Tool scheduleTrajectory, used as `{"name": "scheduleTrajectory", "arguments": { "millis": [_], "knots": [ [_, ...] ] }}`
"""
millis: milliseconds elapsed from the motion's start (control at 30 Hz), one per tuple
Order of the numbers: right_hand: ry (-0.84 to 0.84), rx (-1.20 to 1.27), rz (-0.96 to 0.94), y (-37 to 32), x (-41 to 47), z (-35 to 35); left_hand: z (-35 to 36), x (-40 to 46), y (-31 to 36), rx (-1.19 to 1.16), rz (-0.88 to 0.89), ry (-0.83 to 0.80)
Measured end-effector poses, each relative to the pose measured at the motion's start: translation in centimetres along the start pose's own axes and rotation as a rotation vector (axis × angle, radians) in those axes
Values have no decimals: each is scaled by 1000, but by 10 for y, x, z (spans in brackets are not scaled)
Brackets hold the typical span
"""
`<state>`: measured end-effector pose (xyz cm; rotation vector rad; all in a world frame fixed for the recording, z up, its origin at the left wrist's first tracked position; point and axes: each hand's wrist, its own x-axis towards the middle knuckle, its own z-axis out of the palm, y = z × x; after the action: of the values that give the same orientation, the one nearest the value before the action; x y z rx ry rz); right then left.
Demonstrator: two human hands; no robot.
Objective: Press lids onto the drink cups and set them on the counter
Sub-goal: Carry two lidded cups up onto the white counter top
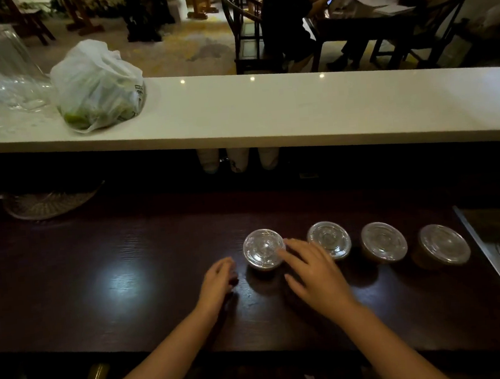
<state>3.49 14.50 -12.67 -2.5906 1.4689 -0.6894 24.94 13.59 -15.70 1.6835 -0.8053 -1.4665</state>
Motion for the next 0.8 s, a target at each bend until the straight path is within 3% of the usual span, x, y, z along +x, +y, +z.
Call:
{"name": "scheduleTrajectory", "arguments": {
  "millis": [67,133,233,333,433,633,800],
  "knots": [
    [46,-50,76,21,3,-14,-8,2,15,299,326,96],
    [17,-83,177,39,6,-25,-10,-2,37,554,593,69],
    [-112,-138,251,56,12,-35,3,-8,60,949,757,-69],
    [-263,-183,269,60,18,-39,27,-9,68,1368,727,-196],
    [-413,-192,296,62,22,-40,45,-6,72,1564,586,-288],
    [-495,-117,344,68,23,-34,58,1,74,1603,433,-325],
    [-486,-34,373,73,26,-31,56,8,74,1510,494,-328]
  ]
}}
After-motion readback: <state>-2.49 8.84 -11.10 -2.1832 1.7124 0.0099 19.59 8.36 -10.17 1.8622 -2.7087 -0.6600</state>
